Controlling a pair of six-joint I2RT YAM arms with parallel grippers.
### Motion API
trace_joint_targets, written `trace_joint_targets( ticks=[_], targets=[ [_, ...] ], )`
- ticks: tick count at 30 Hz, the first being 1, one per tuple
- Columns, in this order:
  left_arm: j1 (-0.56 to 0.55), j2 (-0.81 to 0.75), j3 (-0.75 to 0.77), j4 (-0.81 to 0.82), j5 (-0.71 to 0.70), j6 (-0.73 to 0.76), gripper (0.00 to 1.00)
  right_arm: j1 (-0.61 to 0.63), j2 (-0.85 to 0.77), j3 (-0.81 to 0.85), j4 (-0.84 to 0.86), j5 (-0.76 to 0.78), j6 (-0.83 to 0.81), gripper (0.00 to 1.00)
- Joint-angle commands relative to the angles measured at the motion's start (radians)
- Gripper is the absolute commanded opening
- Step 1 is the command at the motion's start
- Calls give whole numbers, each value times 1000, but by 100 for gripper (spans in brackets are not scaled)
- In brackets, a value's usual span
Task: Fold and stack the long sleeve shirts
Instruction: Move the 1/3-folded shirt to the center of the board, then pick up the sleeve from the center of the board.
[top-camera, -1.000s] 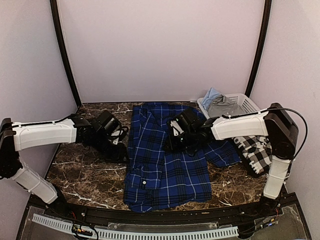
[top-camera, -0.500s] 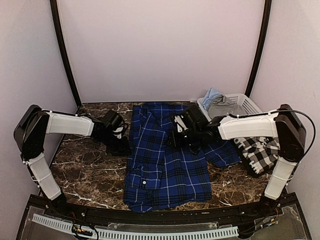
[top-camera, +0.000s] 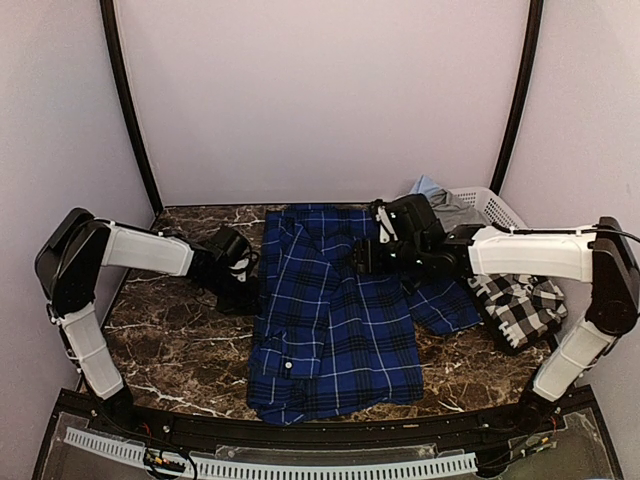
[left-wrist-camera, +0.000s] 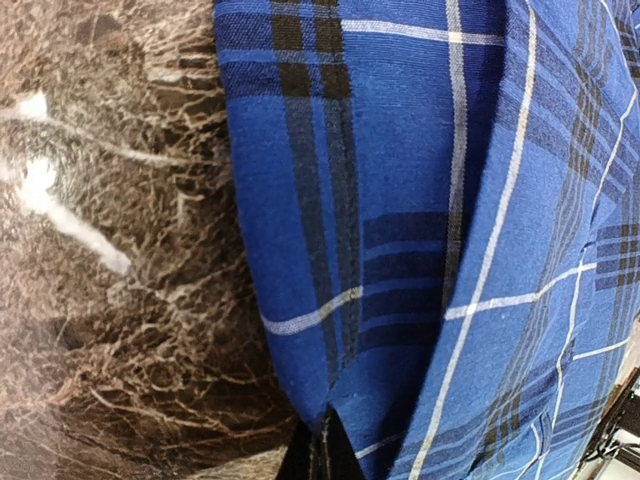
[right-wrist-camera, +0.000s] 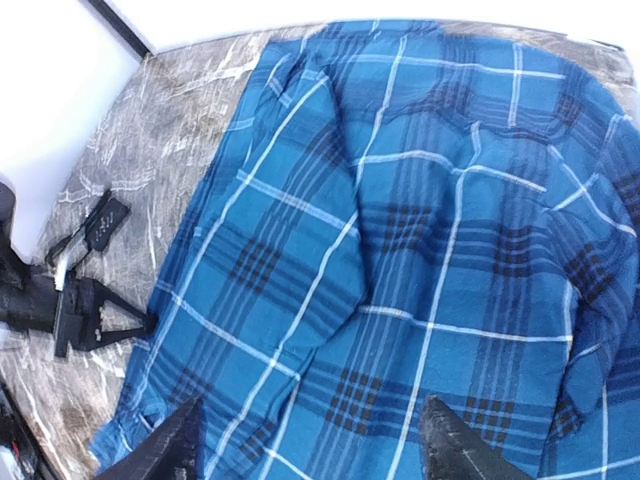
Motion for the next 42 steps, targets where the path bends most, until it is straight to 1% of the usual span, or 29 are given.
trace_joint_targets(
  ticks=[1,2,3,7,10,13,19,23,28,29,30,31,32,33,35,37,42],
  targets=[
    [32,-56,-71,-55,-71,21,0,-2,-58,5,37,115,-1,88],
    [51,-63,-79,-63,-80,30,0,-3,-62,12,27,141,-1,96],
    [62,-79,-96,-68,-84,35,0,-4,-68,16,17,163,-1,98],
    [130,-123,-136,-93,-117,77,0,-11,-90,25,-23,261,10,99],
    [190,-139,-146,-118,-131,103,0,-17,-105,13,-33,301,-12,99],
    [222,-144,-143,-139,-138,118,0,-22,-121,-16,-34,340,-26,99],
    [264,-156,-142,-170,-155,124,0,-65,-177,-96,-45,304,-3,98],
    [267,-174,-118,-182,-159,131,3,-78,-238,-171,-60,324,28,95],
    [267,-204,-47,-204,-137,156,14,-101,-300,-250,-163,350,114,92],
    [267,-214,-37,-208,-124,165,20,-104,-311,-265,-186,353,134,92],
    [267,-219,-14,-209,-107,172,25,-106,-321,-279,-207,355,158,92],
    [267,-231,-5,-210,-99,173,33,-106,-333,-296,-225,356,179,92],
    [267,-237,15,-210,-80,176,36,-106,-346,-316,-236,354,200,92],
    [266,-249,36,-207,-71,177,42,-106,-362,-337,-246,352,223,92],
    [265,-265,65,-205,-49,179,48,-108,-396,-378,-265,352,270,92],
    [258,-275,94,-206,-35,182,50,-110,-435,-421,-286,357,319,92],
    [211,-299,144,-195,-10,180,51,-142,-500,-510,-324,358,449,95]
  ],
)
